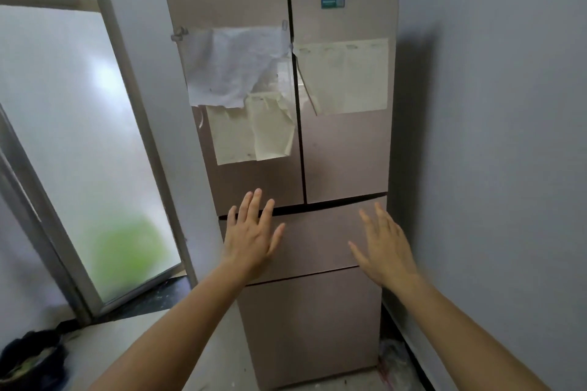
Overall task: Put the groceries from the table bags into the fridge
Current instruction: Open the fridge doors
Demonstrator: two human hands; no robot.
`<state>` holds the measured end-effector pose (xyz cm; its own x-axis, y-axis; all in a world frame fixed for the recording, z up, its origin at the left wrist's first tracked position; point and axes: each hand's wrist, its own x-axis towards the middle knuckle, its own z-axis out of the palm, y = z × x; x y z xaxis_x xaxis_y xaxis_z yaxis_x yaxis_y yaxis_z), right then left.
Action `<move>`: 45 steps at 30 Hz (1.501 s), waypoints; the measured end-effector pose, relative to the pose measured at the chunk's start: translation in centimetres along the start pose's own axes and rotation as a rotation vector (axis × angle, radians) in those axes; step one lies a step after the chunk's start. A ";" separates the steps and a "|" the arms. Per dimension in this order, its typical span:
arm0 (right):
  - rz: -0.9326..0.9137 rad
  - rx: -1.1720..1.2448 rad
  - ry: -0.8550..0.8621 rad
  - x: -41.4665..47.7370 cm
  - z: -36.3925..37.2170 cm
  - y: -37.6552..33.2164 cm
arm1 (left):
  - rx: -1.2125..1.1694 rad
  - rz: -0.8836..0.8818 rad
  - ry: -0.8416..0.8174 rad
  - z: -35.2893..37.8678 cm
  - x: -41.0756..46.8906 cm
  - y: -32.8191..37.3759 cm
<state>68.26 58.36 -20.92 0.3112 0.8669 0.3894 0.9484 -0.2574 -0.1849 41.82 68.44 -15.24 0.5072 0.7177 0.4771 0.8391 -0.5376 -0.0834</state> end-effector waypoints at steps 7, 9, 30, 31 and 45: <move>0.193 0.539 -0.250 9.5 7.3 0.6 | 0.007 0.049 -0.265 10.9 6.6 -0.9; 0.283 0.686 -0.278 12.0 9.2 0.6 | 0.014 0.080 -0.353 13.9 8.7 -1.4; 0.934 1.851 -0.171 30.1 22.7 -2.1 | 0.026 0.389 -0.440 32.3 17.0 -4.8; 0.914 1.831 -0.184 30.0 22.7 -1.9 | 0.026 0.378 -0.438 32.1 17.0 -4.7; 0.873 1.614 -0.290 19.6 15.7 6.5 | -0.233 -0.074 -0.452 27.6 19.7 1.9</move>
<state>79.54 80.39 -28.65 0.4352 0.8107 -0.3916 -0.4777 -0.1607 -0.8637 58.85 93.71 -30.14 0.5256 0.8496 0.0443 0.8360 -0.5255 0.1580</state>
